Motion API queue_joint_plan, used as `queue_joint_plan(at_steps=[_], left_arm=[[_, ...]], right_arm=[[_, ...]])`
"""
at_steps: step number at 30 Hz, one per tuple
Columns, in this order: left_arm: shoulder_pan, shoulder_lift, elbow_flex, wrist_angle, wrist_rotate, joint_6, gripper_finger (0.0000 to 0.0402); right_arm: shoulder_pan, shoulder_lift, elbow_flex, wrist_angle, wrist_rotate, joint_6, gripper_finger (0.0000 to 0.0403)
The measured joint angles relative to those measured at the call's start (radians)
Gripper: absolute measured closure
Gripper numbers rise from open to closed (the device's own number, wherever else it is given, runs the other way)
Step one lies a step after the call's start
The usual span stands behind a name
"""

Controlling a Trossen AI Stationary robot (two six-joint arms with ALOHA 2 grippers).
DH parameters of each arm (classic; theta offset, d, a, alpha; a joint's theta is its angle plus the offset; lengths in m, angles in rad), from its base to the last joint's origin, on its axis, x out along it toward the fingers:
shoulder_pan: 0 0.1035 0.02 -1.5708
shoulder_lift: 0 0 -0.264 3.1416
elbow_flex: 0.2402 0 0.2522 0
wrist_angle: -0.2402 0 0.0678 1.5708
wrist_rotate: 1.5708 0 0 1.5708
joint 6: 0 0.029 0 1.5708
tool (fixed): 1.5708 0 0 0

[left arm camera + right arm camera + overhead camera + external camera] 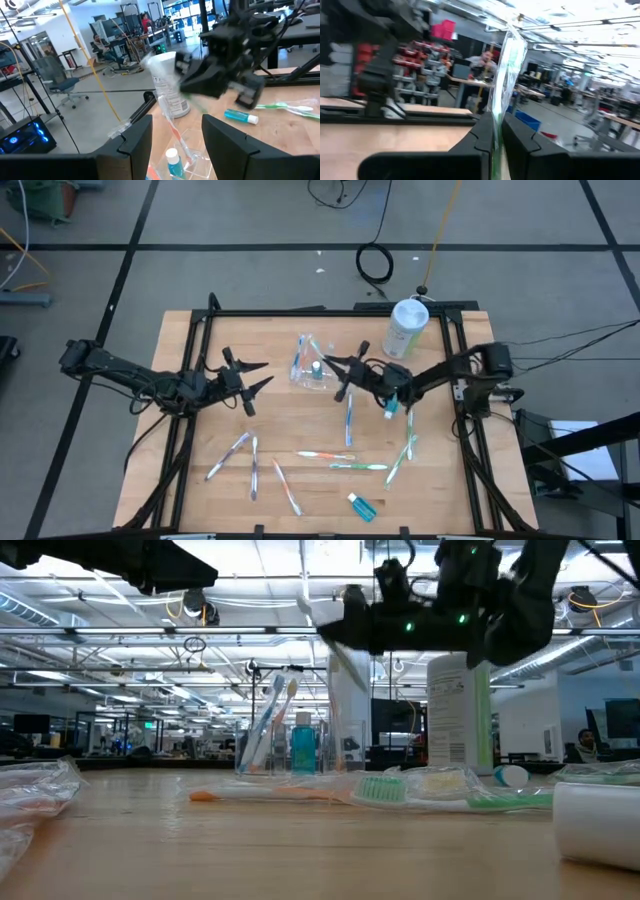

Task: Pick & Place toothbrushing station
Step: Put the top green toothbrush into the transparent organizer

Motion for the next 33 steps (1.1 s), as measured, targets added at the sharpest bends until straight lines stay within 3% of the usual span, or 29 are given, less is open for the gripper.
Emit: queue_joint_plan(at_steps=[4, 9, 16, 19, 22, 26, 28, 33], left_arm=[[0.000, 0.000, 0.000, 0.000, 0.000, 0.000, 0.0225], [0.000, 0.000, 0.000, 0.000, 0.000, 0.002, 0.0224], [0.000, 0.000, 0.000, 0.000, 0.004, 0.000, 0.0224], [0.000, 0.000, 0.000, 0.000, 0.004, -0.001, 0.0224], [0.000, 0.000, 0.000, 0.000, 0.005, -0.002, 0.0224], [0.000, 0.000, -0.001, 0.000, 0.005, -0.003, 0.0224], [0.000, 0.000, -0.001, -0.001, 0.005, -0.002, 0.0224], [0.000, 0.000, -0.001, -0.004, 0.005, -0.002, 0.0224]], right_arm=[[-0.050, 0.077, 0.000, 0.079, -0.004, 0.059, 0.0387], [-0.095, 0.122, 0.000, 0.049, -0.031, 0.169, 0.0366], [-0.103, 0.143, 0.020, 0.043, -0.160, 0.111, 0.0342], [-0.101, 0.143, 0.057, 0.045, -0.160, 0.088, 0.0352], [-0.101, 0.143, 0.094, 0.027, -0.159, 0.090, 0.0386], [-0.100, 0.143, 0.128, -0.037, -0.172, 0.058, 0.0393], [-0.099, 0.133, 0.135, -0.084, -0.235, 0.060, 0.0390], [-0.074, 0.032, 0.154, -0.350, -0.314, 0.055, 0.0371]])
